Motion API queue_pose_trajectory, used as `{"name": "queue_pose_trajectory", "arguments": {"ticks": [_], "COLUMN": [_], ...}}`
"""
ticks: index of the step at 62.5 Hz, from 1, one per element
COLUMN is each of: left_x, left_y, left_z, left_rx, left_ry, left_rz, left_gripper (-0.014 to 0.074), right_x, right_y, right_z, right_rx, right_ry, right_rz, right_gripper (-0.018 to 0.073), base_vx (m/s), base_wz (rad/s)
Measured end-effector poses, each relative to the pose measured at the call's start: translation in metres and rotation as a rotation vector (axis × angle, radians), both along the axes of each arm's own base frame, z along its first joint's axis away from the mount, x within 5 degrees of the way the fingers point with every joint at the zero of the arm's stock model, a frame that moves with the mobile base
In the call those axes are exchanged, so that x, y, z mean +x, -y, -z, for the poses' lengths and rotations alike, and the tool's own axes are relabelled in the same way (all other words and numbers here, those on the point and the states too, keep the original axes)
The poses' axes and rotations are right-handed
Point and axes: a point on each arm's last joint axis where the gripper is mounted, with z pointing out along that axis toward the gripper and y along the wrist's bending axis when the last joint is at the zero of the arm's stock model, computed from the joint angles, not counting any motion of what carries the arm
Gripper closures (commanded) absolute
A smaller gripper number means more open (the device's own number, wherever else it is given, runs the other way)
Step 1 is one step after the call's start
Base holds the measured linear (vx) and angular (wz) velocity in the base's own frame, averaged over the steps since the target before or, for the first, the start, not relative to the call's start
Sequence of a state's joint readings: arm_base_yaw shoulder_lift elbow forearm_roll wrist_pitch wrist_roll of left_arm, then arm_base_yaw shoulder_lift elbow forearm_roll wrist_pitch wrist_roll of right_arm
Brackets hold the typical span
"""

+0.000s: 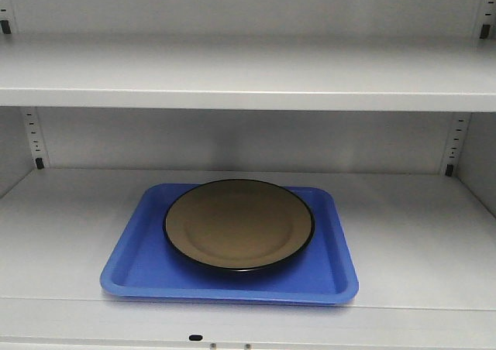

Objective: Place disk in tray to left cabinet

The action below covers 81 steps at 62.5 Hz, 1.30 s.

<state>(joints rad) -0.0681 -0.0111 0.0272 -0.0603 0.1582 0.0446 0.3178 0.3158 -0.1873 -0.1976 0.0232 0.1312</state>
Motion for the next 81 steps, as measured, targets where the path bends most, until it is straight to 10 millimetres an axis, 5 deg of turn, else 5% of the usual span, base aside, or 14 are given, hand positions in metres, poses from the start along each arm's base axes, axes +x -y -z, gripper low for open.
{"name": "queue_pose_trajectory", "arguments": {"ticks": [29,45,81], "left_x": [0.0,0.0,0.0], "left_y": [0.0,0.0,0.0], "left_z": [0.0,0.0,0.0], "left_rx": [0.0,0.0,0.0], "left_ry": [0.0,0.0,0.0], "left_rz": [0.0,0.0,0.0], "left_gripper": [0.0603,0.0603,0.0603], "right_x": [0.0,-0.011,-0.025], "right_y": [0.0,0.004,0.019], "right_z": [0.003,0.057,0.061], "right_rx": [-0.011,0.05,0.007], "right_ry": [0.003,-0.063,0.01], "right_rz": [-0.003,0.005,0.195], "right_gripper": [0.0563,0.0563,0.0563], "base_vx": [0.0,0.0,0.0], "base_wz": [0.0,0.0,0.0]}}
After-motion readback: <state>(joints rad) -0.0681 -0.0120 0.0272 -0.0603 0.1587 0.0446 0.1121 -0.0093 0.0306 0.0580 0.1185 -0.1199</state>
